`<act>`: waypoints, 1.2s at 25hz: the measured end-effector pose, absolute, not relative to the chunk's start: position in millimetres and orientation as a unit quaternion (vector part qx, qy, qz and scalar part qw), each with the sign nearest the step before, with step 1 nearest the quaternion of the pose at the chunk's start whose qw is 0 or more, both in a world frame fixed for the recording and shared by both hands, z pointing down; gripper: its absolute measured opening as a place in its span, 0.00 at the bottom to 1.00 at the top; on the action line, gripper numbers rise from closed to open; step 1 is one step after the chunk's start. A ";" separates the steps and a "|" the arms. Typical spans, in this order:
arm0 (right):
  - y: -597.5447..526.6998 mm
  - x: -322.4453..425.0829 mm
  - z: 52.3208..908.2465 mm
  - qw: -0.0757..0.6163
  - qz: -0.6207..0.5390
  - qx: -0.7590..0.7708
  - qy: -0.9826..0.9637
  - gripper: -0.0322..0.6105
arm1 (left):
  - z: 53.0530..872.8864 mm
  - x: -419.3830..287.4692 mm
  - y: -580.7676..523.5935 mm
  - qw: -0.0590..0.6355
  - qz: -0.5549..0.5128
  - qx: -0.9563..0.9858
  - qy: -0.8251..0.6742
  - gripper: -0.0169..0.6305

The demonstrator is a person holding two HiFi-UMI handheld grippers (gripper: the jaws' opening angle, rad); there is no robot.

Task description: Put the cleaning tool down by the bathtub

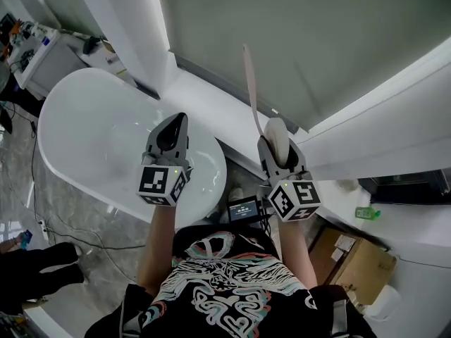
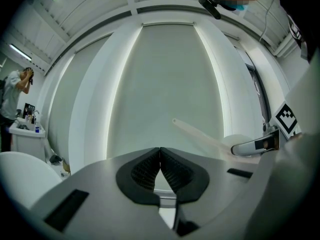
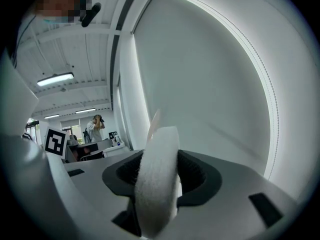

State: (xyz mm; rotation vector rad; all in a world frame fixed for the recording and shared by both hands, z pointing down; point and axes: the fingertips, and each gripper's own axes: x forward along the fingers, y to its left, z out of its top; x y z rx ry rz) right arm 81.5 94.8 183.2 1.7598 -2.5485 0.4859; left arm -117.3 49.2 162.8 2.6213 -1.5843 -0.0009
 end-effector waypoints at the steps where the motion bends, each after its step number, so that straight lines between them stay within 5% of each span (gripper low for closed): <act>1: 91.5 81.3 183.6 0.003 0.155 0.561 -0.813 0.38 | 162.8 -118.5 46.6 0.039 -0.001 0.854 -0.518 0.05; 30: -18.0 75.5 230.8 0.038 0.182 0.516 -0.836 0.38 | 211.6 -128.7 -50.3 0.075 0.029 0.830 -0.552 0.05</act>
